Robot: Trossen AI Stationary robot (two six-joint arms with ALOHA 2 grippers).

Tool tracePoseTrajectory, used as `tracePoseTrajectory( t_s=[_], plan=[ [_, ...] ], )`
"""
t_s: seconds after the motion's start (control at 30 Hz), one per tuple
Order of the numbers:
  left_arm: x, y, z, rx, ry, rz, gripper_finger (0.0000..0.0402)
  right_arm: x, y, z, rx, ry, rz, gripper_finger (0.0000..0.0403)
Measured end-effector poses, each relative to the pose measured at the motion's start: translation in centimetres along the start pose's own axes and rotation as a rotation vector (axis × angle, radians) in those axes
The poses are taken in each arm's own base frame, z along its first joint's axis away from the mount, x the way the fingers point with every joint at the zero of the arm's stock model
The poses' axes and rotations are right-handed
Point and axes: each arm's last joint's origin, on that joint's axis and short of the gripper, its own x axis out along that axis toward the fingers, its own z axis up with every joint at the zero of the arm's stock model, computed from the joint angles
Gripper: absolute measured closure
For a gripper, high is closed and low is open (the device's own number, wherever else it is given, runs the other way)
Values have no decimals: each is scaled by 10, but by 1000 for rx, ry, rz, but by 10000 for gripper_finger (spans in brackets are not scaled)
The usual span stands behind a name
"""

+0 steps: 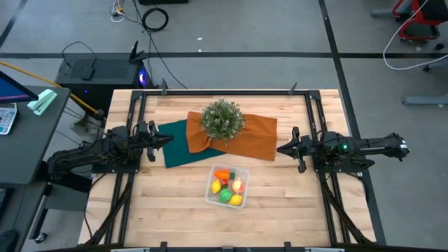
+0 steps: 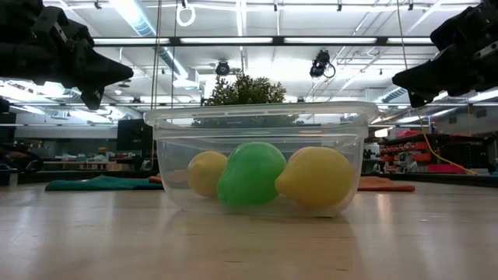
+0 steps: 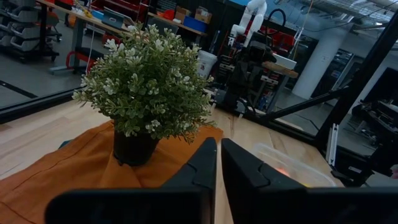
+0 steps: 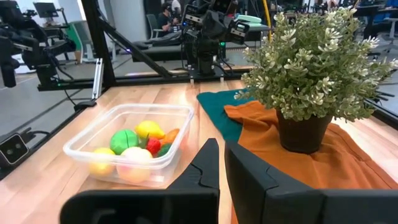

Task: Pick and placing Produce into tupperware
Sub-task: Return to Home Position

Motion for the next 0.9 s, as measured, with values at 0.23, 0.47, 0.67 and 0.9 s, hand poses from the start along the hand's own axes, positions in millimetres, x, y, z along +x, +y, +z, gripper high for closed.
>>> tracePoseTrajectory(
  t_s=[0.23,0.47,0.67,0.9],
  plan=[
    [0,0,0,0,0,0,379,0,0,1,3,-3,-1,403],
    [0,0,0,0,0,0,368,0,0,1,3,-4,-1,403],
    [0,0,0,10,0,0,366,0,0,1,4,-7,-1,403],
    [0,0,0,252,0,1,379,0,0,2,4,-8,-1,403]
  ],
)
